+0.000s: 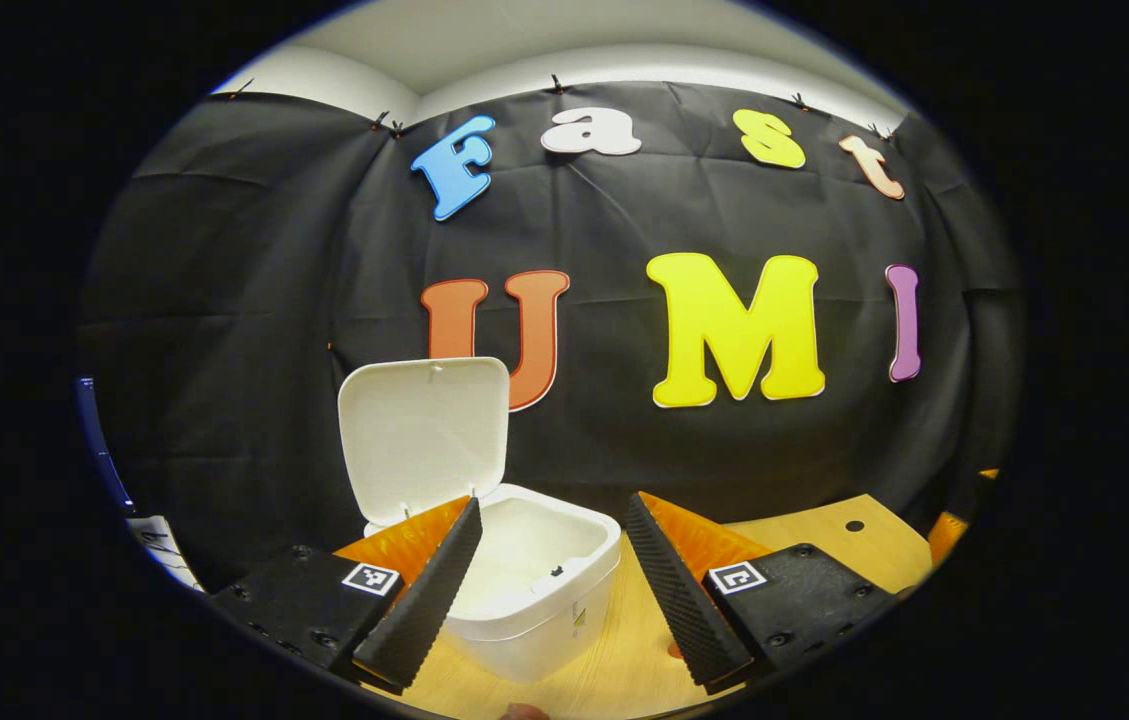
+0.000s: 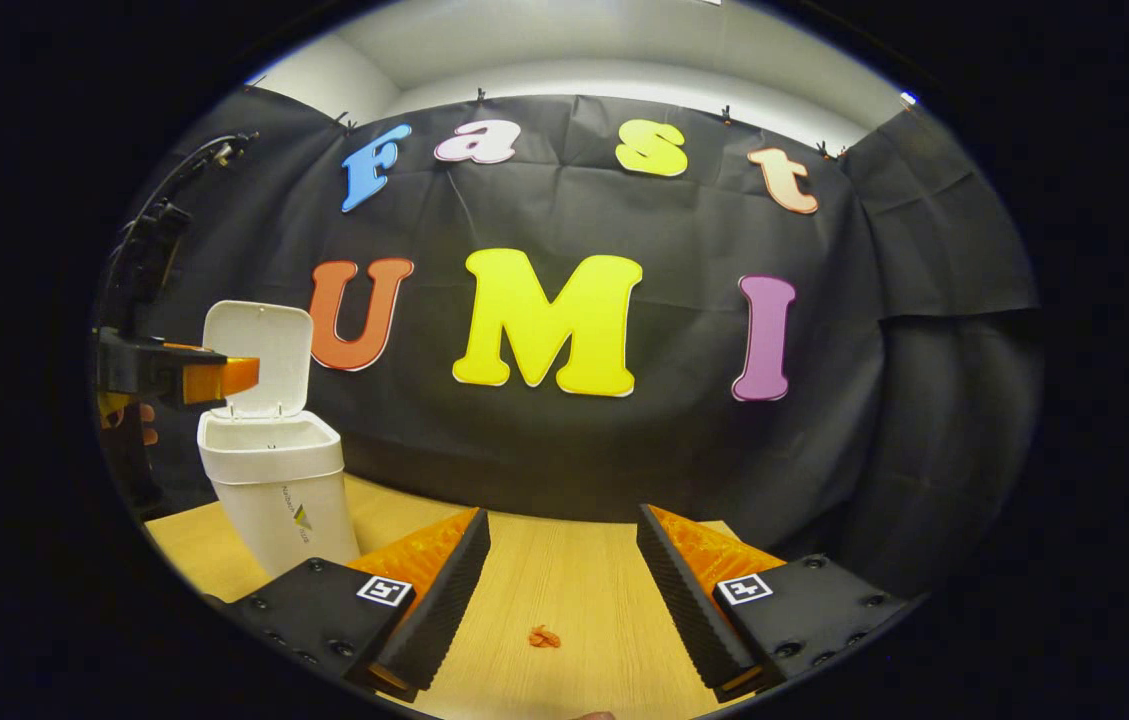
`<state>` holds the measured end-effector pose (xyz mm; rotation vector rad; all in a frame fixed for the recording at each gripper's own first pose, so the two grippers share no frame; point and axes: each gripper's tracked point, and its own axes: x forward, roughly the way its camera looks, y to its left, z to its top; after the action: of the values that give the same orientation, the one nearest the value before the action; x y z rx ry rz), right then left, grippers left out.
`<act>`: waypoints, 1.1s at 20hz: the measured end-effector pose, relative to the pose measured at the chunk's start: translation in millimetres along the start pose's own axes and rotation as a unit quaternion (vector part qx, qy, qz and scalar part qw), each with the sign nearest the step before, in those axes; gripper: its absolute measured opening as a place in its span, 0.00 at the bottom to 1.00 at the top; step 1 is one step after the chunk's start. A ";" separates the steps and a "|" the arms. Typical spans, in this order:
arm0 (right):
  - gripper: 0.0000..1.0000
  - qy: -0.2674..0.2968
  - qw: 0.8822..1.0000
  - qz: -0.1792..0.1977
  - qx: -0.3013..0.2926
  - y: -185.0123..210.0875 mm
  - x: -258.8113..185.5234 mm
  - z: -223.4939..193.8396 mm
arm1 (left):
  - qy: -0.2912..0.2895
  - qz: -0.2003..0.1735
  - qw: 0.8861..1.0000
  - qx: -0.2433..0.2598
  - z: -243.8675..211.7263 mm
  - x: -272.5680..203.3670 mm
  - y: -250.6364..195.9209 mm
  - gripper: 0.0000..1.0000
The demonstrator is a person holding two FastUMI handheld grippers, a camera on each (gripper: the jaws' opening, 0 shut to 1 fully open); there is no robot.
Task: Press the lid of the desktop garbage bin to open it, pick up the crumpled paper on the desktop and throw it into the bin, then pick up the pop can on the desktop and drop it into the bin, and finally close the garbage bin lid.
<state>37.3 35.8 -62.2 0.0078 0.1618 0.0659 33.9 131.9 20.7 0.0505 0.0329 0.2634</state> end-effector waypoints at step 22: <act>0.96 0.304 0.952 0.026 -0.038 13.2 91.5 -233.2 | -0.001 -0.025 1.000 -0.011 -7.5 -29.4 -10.5 0.96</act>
<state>88.9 55.6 -306.9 -0.0858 0.7760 0.1266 8.0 114.4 13.4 0.0272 0.0291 0.2145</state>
